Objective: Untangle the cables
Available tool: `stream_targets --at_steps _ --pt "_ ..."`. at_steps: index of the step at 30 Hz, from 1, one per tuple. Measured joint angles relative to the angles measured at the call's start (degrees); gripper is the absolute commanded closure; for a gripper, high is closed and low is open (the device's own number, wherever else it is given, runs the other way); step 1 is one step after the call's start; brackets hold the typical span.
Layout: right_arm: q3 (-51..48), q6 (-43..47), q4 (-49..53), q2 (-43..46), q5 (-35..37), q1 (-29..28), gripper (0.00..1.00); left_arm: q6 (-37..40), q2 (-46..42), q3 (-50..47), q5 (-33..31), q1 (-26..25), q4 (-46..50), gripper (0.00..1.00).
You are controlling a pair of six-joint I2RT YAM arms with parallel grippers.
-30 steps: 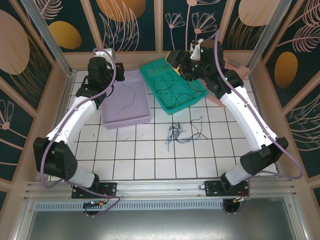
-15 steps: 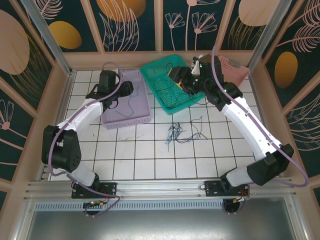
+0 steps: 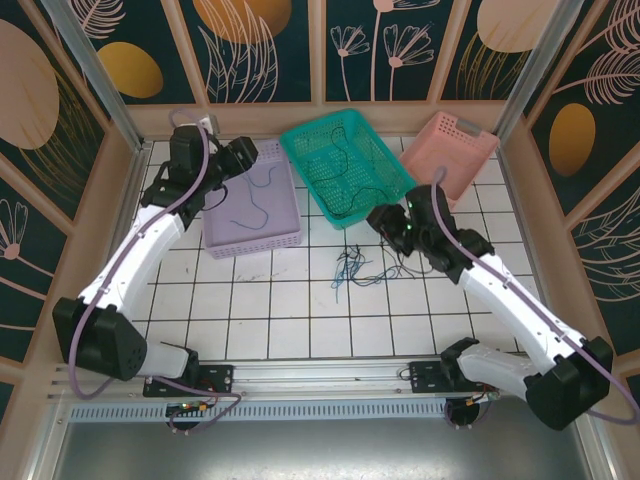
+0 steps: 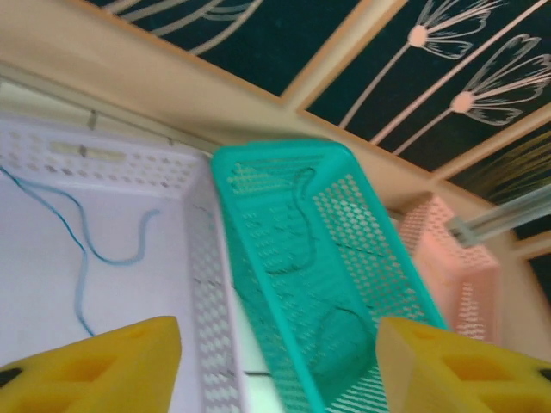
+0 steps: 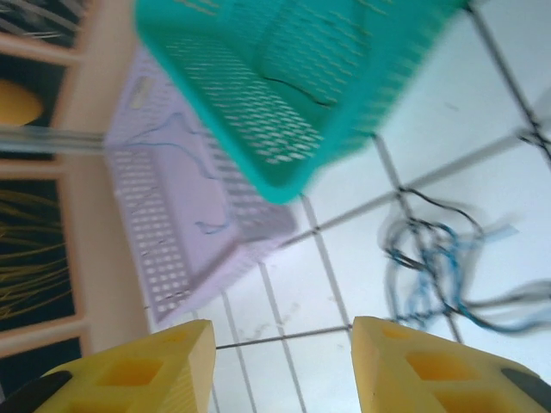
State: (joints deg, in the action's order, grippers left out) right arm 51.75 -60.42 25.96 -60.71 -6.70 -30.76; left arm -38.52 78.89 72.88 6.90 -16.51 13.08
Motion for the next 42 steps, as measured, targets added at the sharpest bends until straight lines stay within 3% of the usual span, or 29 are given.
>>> stream_targets --at_steps 5,11,20,26,32,42 --pt "-11.37 -9.03 0.37 1.62 -0.61 0.15 0.61 -4.57 -2.14 -8.09 2.60 -10.49 -1.22 0.55" --pt "-12.52 -6.10 2.25 -3.48 0.13 0.28 0.60 -5.09 -2.12 -19.02 3.87 -22.97 -1.36 0.51" --pt "-12.81 0.13 2.97 -8.09 0.90 0.81 0.58 -5.18 2.93 -23.85 4.66 -30.25 -3.63 0.48" --pt "-11.41 4.94 3.13 -8.98 4.24 9.09 0.51 -5.46 7.02 -21.88 3.15 -33.92 -4.28 0.41" --pt "-5.38 14.88 1.22 -18.14 7.85 13.94 0.56 -5.46 11.65 -17.22 1.42 -35.54 -4.50 0.40" --pt "-1.53 26.21 -3.54 -30.23 9.49 14.05 0.61 -4.92 17.14 -13.03 -0.13 -37.55 -4.50 0.39"
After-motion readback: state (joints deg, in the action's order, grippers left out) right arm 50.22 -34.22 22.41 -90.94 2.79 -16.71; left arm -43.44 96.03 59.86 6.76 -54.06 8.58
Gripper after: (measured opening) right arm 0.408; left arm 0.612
